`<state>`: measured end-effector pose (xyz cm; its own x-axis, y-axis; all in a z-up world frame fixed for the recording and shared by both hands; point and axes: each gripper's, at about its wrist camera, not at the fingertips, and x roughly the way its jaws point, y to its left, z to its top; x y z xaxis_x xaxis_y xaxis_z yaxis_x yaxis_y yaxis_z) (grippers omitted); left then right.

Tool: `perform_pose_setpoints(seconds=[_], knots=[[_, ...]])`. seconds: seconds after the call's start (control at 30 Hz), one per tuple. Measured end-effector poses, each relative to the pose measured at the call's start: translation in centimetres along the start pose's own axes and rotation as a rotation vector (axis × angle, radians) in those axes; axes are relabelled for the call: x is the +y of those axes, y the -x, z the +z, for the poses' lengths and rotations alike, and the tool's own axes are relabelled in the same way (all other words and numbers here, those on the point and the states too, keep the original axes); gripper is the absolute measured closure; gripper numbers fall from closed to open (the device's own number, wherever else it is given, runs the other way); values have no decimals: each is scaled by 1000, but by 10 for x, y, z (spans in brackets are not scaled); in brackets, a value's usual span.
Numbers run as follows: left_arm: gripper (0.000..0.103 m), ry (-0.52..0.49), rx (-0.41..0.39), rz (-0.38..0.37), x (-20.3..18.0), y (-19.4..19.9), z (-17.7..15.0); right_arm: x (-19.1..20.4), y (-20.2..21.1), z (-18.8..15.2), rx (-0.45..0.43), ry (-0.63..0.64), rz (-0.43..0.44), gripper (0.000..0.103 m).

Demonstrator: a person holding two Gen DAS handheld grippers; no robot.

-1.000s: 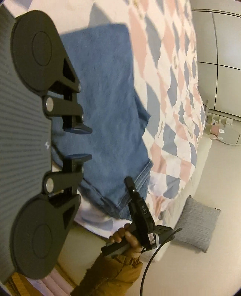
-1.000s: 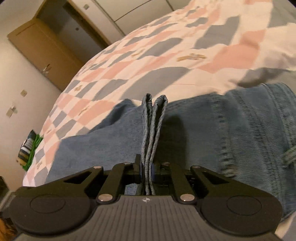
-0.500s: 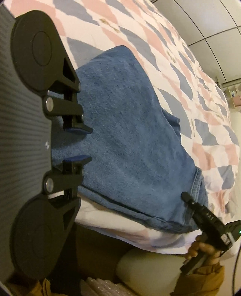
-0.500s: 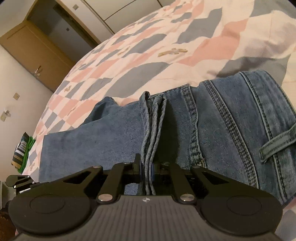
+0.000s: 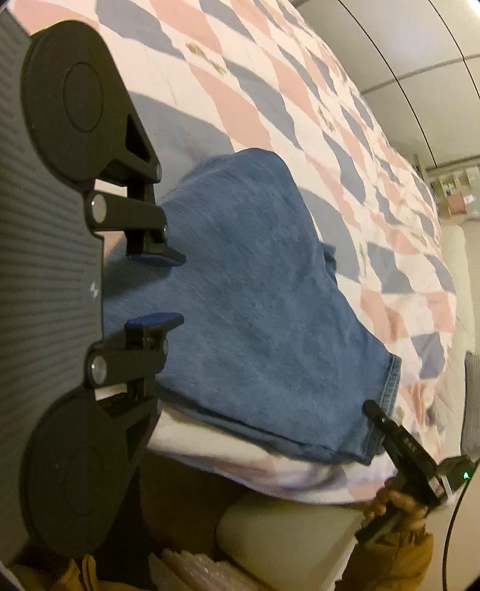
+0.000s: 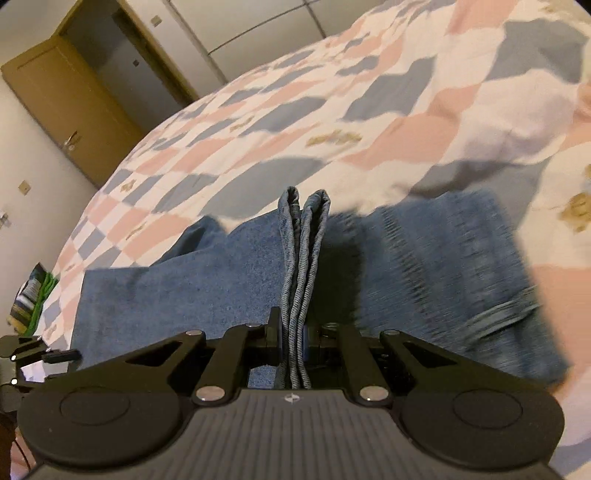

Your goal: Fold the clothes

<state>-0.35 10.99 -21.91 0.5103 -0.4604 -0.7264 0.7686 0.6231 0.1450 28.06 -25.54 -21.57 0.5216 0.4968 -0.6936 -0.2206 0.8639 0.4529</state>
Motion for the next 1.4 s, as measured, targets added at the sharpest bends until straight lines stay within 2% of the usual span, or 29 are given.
perform_pose_setpoints(seconds=[0.27, 0.43, 0.5, 0.6, 0.83, 1.0, 1.07, 1.17, 1.23, 1.27, 1.4], knots=[[79, -3, -56, -44, 6, 9, 16, -32, 5, 2, 2, -45, -24, 95], [78, 58, -103, -59, 20, 15, 20, -42, 19, 14, -23, -35, -66, 94], [78, 33, -53, -45, 17, 0, 21, -49, 19, 17, -5, -44, -86, 95], [78, 7, -9, -67, 11, -15, 18, -54, 20, 21, 15, -51, -72, 95], [78, 31, -14, -72, 20, -22, 15, -64, 26, 36, 49, -47, -92, 95], [78, 28, 3, -72, 19, -32, 15, -74, 10, 29, 70, -62, -110, 94], [77, 20, 8, -70, 18, -33, 14, -73, 9, 27, 67, -36, -125, 95], [77, 22, 9, -60, 20, -31, 14, -63, 11, 27, 64, 34, -151, 89], [77, 20, 7, -45, 20, -29, 16, -54, 13, 28, 62, 89, -183, 82], [77, 19, 5, -38, 20, -28, 17, -50, 14, 28, 57, 123, -213, 74], [76, 8, -3, -24, 18, -23, 21, -40, 20, 30, 37, 179, -256, 75]])
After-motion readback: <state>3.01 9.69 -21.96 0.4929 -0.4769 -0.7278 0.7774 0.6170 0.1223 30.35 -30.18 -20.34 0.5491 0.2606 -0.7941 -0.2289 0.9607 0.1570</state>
